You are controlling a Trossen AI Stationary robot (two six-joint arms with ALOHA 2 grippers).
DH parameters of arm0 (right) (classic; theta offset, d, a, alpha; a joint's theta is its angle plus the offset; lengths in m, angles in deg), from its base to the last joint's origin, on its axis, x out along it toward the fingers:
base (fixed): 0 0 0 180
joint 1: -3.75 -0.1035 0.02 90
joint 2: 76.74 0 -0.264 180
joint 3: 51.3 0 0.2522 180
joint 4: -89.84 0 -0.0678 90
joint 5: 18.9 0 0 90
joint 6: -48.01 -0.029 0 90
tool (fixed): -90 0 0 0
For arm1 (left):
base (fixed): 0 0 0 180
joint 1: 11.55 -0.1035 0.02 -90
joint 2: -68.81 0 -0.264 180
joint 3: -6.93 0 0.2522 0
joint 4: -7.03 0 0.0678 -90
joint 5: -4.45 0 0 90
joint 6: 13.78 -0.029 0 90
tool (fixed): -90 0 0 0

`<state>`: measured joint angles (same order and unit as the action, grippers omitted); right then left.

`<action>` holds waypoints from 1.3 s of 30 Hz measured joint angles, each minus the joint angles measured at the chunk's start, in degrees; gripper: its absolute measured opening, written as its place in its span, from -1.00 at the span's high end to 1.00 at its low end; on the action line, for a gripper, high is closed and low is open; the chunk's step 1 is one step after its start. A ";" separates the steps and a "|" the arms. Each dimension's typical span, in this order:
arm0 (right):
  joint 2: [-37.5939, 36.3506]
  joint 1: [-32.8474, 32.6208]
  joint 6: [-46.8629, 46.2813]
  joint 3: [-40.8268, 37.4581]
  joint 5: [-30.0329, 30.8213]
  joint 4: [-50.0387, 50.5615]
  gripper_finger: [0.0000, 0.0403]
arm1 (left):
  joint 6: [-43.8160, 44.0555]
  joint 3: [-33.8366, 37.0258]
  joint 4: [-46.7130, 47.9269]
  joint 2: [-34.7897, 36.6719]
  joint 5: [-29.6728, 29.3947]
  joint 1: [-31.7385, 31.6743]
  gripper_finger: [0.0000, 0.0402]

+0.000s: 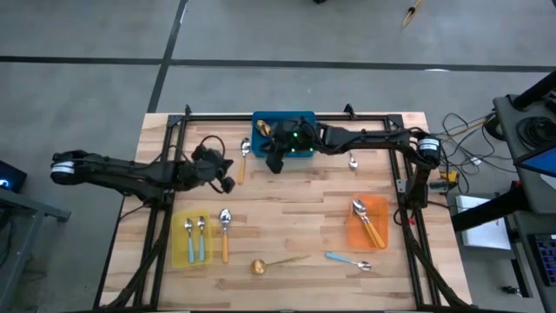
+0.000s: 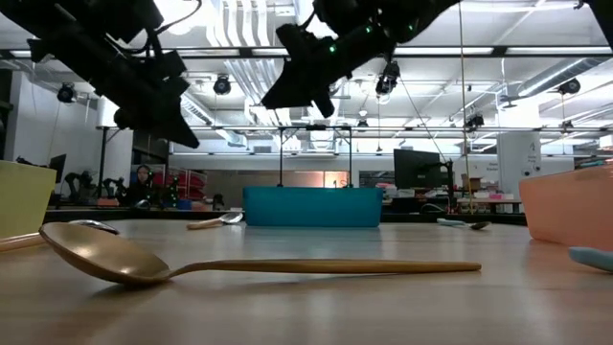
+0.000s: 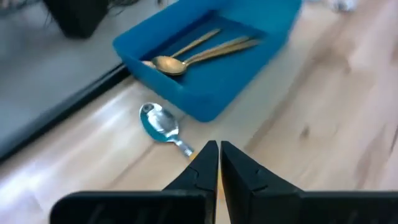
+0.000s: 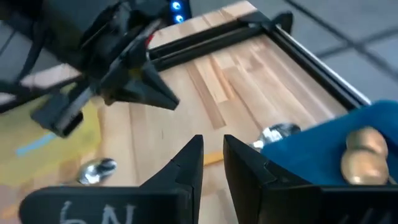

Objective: Sort silverware by color (type)
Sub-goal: Put the orange spoon into the orange bin

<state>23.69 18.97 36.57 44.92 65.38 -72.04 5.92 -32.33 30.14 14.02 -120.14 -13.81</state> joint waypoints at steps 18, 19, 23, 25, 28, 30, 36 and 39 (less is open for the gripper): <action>12.91 -6.63 -21.00 23.22 10.93 22.45 0.94 | -37.82 0.92 2.12 16.88 18.77 -0.31 1.00; 13.70 -7.17 -22.50 24.43 11.45 23.53 0.94 | -37.85 0.65 1.72 18.15 18.48 -0.32 1.00; 17.58 -8.82 -28.21 28.99 13.84 28.52 0.94 | -36.94 -1.37 0.16 22.33 17.02 -0.32 1.00; 19.61 -9.41 -29.94 30.97 15.17 29.48 0.94 | -35.72 -2.24 0.09 24.03 17.02 -0.32 1.00; 22.67 -10.27 -32.14 33.08 15.40 29.52 0.94 | -32.82 -2.60 0.27 26.08 17.04 -0.32 1.00; 24.79 -10.53 -33.02 34.35 15.63 29.61 0.94 | -30.14 -2.58 0.36 27.12 17.07 -0.32 1.00; 31.58 -10.62 -35.48 38.85 19.07 29.64 0.94 | -24.63 -2.31 1.58 29.68 17.13 -0.32 1.00; 34.98 -10.68 -34.57 41.63 24.22 29.62 0.94 | -22.73 -2.27 1.57 30.30 17.15 -0.32 1.00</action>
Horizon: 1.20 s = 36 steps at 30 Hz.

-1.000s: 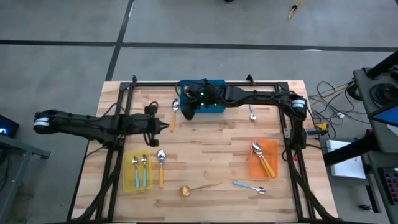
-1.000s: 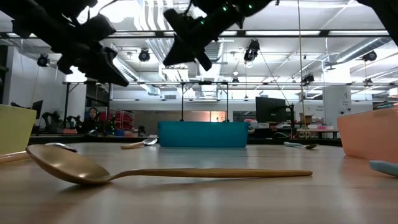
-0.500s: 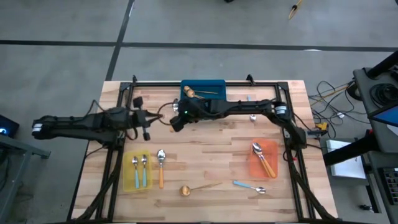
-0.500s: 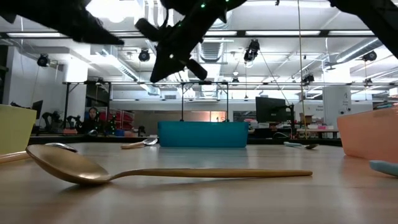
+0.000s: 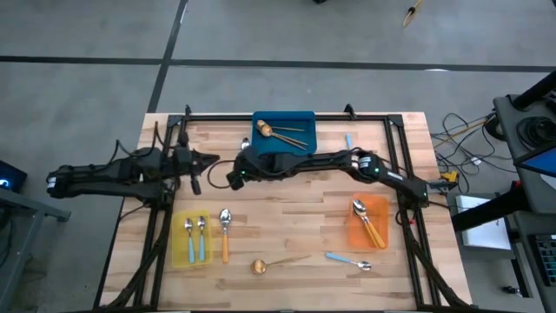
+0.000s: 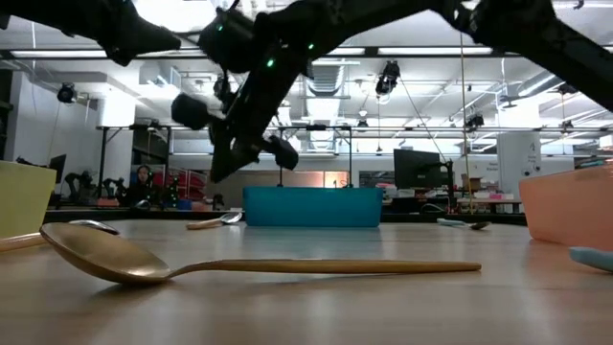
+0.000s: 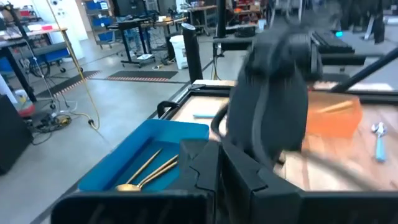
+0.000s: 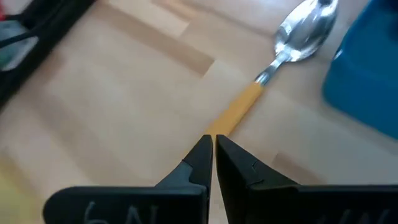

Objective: Sort silverware by color (type)
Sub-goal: Put the orange spoon into the orange bin

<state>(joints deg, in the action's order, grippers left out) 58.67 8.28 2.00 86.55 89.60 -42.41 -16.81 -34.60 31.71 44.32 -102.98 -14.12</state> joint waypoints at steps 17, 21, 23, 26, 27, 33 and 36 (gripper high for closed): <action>6.13 0.61 -0.54 4.00 3.61 -0.28 0.73 | 0.97 0.13 0.70 0.26 0.02 0.00 1.00; 6.93 0.61 -0.45 3.79 5.39 -2.29 0.44 | 0.81 0.13 0.68 0.24 0.02 0.00 1.00; 7.79 0.61 0.20 3.68 6.52 -3.95 0.30 | 0.79 0.13 0.66 0.22 0.02 0.00 1.00; 9.38 0.61 1.97 3.68 8.37 -6.67 0.13 | 0.79 0.13 0.65 0.23 0.02 0.00 1.00; 9.83 0.61 2.16 3.68 8.86 -7.40 0.09 | 0.79 0.13 0.61 0.22 0.02 0.00 1.00; 11.28 0.61 2.20 3.66 10.01 -7.93 0.00 | 0.77 0.15 0.56 0.29 0.02 0.00 1.00; 11.50 0.59 2.21 3.67 9.52 -6.74 0.01 | 0.77 0.15 0.39 0.42 0.02 0.00 1.00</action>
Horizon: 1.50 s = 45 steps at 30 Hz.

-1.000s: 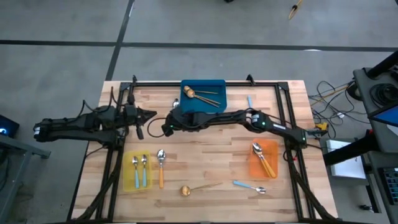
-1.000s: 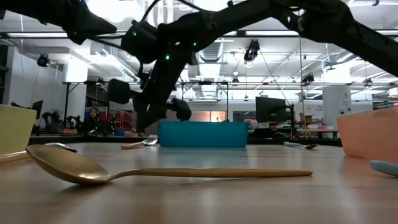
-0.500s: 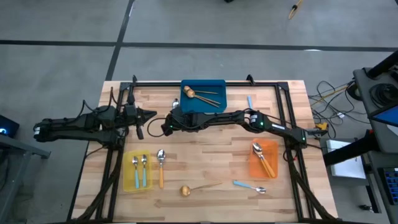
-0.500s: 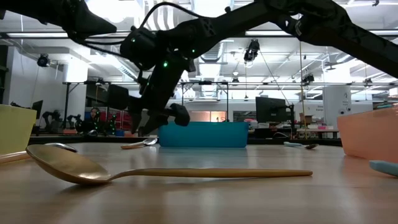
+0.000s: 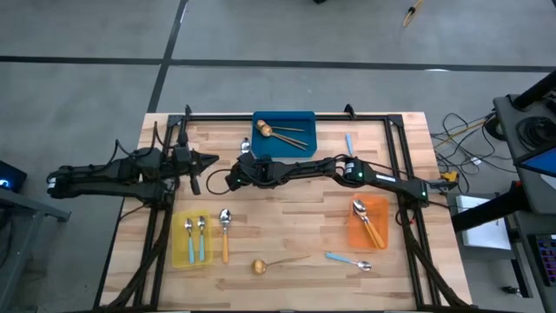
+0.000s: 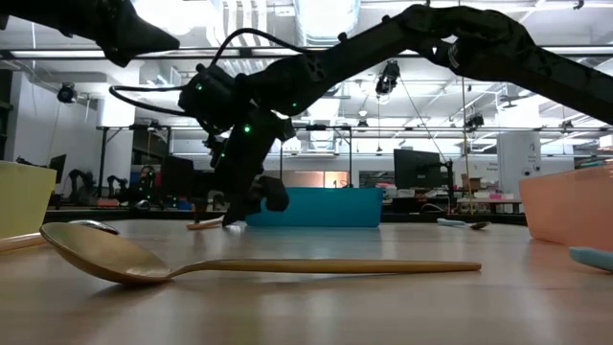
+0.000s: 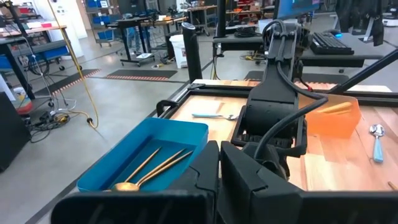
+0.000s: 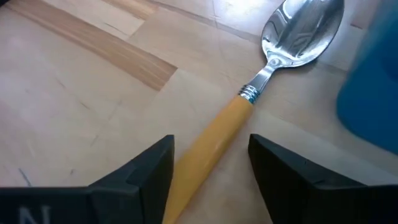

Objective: Sort silverware by color (type)
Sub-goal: Put the orange spoon into the orange bin

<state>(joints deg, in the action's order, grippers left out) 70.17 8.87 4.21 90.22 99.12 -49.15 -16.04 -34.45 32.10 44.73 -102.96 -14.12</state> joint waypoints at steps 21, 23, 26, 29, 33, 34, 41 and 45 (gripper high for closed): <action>-2.64 -2.21 3.25 7.16 -27.04 41.71 0.08 | 0.00 0.00 -0.15 0.17 0.00 0.00 1.00; -3.51 -2.60 2.35 7.02 -25.69 43.76 0.08 | 0.00 0.00 -0.17 0.17 0.00 0.02 1.00; -4.56 -3.17 0.69 6.68 -20.65 41.99 0.08 | -0.17 0.00 -0.19 0.17 0.00 0.02 1.00; -4.65 -2.99 -0.14 6.74 -17.25 32.20 0.08 | -0.20 0.00 -0.23 0.17 0.00 0.02 1.00; -4.70 -1.99 -0.07 6.88 -11.63 23.00 0.08 | -0.19 0.00 -0.17 0.17 -0.01 0.02 1.00; -4.68 -1.79 -0.13 6.88 -9.82 21.91 0.08 | -0.20 0.00 -0.19 0.17 0.00 0.02 1.00; -3.69 -0.35 0.30 6.88 -3.60 17.83 0.08 | -0.23 0.00 -0.21 0.17 0.00 0.02 1.00; -1.89 0.04 0.44 6.88 -1.95 16.98 0.08 | -0.24 0.00 -0.25 0.17 0.00 0.00 1.00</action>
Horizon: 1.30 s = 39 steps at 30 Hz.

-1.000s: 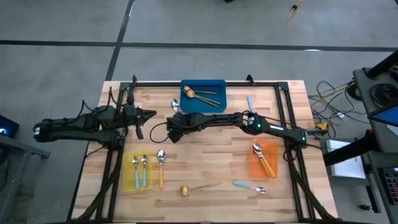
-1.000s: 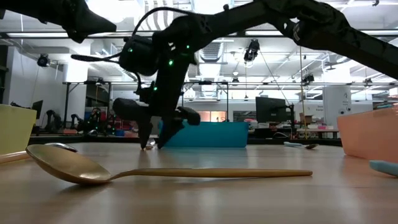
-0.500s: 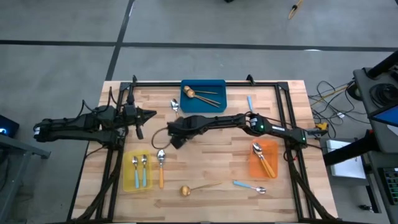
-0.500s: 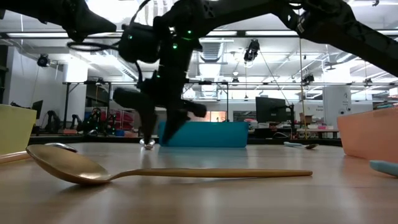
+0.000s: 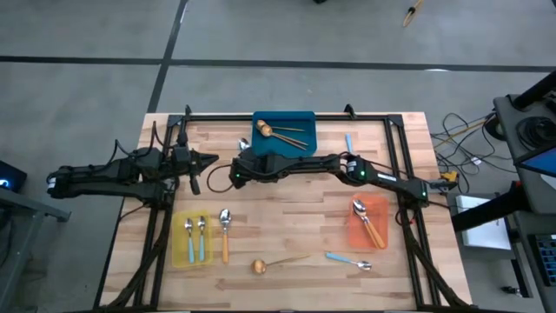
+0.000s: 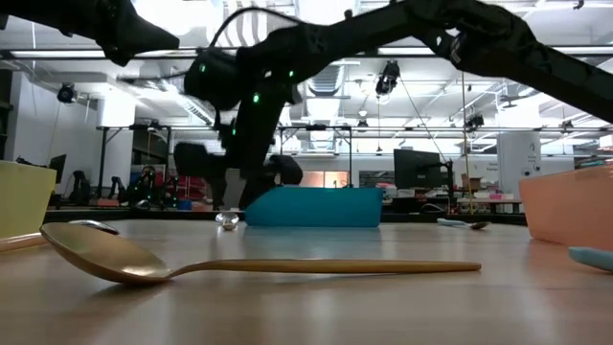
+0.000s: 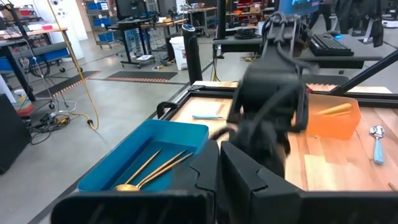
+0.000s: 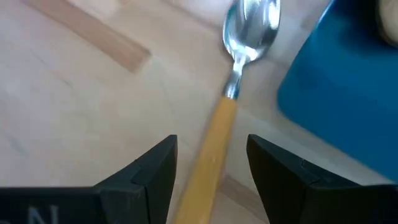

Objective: Sort silverware by color (type)
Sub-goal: Put the orange spoon into the orange bin

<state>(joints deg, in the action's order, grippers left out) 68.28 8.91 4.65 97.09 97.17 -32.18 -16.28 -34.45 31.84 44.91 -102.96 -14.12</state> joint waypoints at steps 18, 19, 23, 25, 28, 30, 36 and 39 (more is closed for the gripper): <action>1.78 -0.19 0.04 0.33 -8.08 7.14 0.61 | -0.02 0.00 -0.44 0.04 0.00 0.02 1.00; 1.76 -0.27 0.19 0.33 -8.64 7.82 0.64 | -0.02 0.00 -0.44 0.04 -0.01 0.02 1.00; 1.15 -0.89 0.55 0.27 -10.94 11.74 0.70 | -0.04 0.00 -0.43 0.04 0.00 0.02 1.00; 0.61 -1.27 0.50 0.24 -11.96 13.99 0.67 | -0.04 0.00 -0.42 0.04 0.00 0.02 1.00; -0.33 -1.76 0.34 0.15 -15.29 18.20 0.59 | -0.04 0.00 -0.40 0.04 0.00 0.02 1.00; -1.03 -2.22 0.31 0.09 -17.55 21.10 0.56 | -0.04 0.00 -0.41 0.04 -0.01 0.01 1.00; -2.11 -4.37 -0.61 -0.02 -22.36 29.18 0.54 | -0.04 0.00 -0.37 0.02 0.00 0.01 1.00; -2.15 -5.06 -1.07 -0.02 -22.73 30.84 0.50 | -0.04 0.00 -0.37 0.03 0.00 0.01 1.00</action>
<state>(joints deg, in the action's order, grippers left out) 66.13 3.86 3.58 97.07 74.44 -1.34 -16.33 -34.45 31.47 44.94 -102.96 -14.11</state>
